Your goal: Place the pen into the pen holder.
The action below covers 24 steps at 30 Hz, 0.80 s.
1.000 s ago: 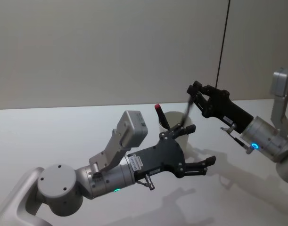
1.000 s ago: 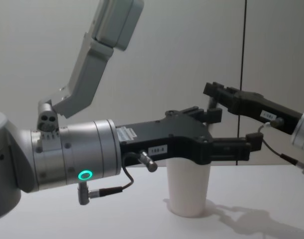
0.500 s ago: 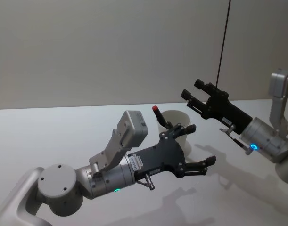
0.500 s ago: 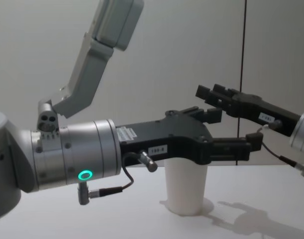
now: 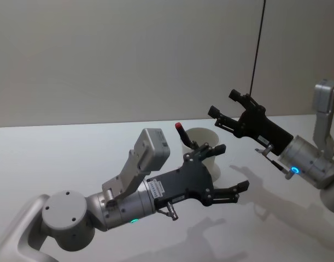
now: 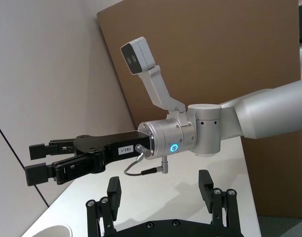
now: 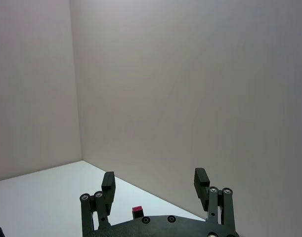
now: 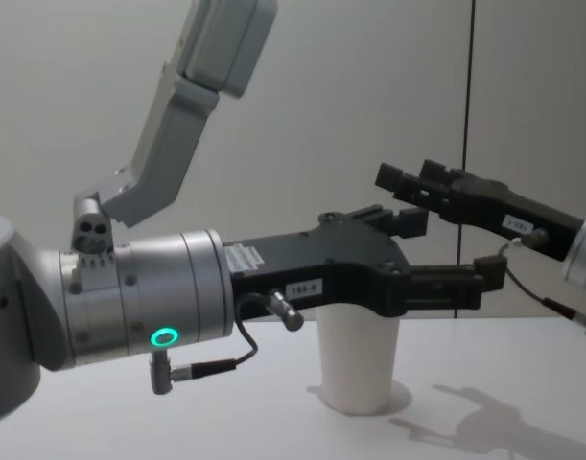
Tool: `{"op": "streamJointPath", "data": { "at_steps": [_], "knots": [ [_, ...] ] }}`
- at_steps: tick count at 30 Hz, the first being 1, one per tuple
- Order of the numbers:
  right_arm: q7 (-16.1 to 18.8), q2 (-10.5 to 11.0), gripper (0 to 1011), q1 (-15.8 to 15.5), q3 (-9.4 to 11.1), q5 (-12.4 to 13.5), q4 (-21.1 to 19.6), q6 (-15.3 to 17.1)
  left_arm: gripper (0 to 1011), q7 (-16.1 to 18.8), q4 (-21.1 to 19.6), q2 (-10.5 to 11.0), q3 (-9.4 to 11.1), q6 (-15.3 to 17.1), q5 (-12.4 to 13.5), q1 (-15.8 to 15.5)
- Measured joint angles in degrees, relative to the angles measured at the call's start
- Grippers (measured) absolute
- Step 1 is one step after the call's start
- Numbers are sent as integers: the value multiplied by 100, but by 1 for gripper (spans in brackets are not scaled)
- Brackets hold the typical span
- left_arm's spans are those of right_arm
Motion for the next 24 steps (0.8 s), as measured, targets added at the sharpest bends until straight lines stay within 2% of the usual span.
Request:
{"op": "streamJointPath", "data": {
  "at_steps": [5, 17, 24],
  "knots": [
    [-60, 54, 1001, -97, 24, -12, -176, 52, 1000, 0, 0, 0, 0, 0, 0, 0],
    [-344, 344, 1001, -605, 155, -26, -1023, 278, 1000, 0, 0, 0, 0, 0, 0, 0],
    [-499, 478, 1001, -821, 226, -30, -1356, 360, 1000, 0, 0, 0, 0, 0, 0, 0]
  ]
}}
